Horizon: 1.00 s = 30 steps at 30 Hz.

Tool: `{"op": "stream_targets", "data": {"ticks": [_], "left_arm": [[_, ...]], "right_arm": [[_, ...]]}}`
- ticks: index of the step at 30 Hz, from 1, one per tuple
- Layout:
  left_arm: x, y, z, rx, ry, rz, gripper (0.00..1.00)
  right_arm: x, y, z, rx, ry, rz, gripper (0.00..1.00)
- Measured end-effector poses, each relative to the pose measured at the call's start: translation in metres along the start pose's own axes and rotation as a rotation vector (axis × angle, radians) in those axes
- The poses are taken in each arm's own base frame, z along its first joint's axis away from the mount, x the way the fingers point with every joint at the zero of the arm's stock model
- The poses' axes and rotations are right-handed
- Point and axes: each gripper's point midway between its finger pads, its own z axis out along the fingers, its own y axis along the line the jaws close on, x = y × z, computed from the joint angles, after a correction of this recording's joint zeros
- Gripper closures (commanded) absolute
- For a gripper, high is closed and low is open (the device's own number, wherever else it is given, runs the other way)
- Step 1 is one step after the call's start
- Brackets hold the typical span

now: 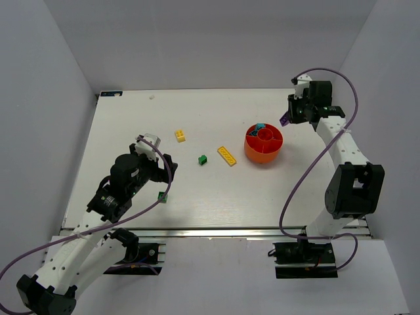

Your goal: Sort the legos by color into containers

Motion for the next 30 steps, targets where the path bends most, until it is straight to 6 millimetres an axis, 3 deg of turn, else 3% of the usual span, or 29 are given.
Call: {"op": "stream_targets", "data": {"ticks": [13,16,20,23,30], "left_arm": [[0.0,0.0,0.0,0.0,0.0,0.0,0.02],[0.0,0.0,0.0,-0.001,0.0,0.0,0.02],[0.001,0.0,0.001,-0.002,0.004,0.0,0.02],[0.005,0.0,0.004,-0.004,0.023,-0.004,0.02],[0.024,0.004,0.017,-0.038,0.102,-0.05,0.02]], "right_arm": [[0.021,0.021,0.011,-0.092,0.05,0.002,1.0],[0.024,0.025,0.015,-0.107,0.062,0.0,0.86],[0.032,0.029,0.023,-0.124,0.084,-0.002,0.56],[0.037,0.033,0.027,-0.138,0.1,-0.003,0.43],[0.041,0.034,0.027,-0.151,0.116,-0.013,0.42]]}}
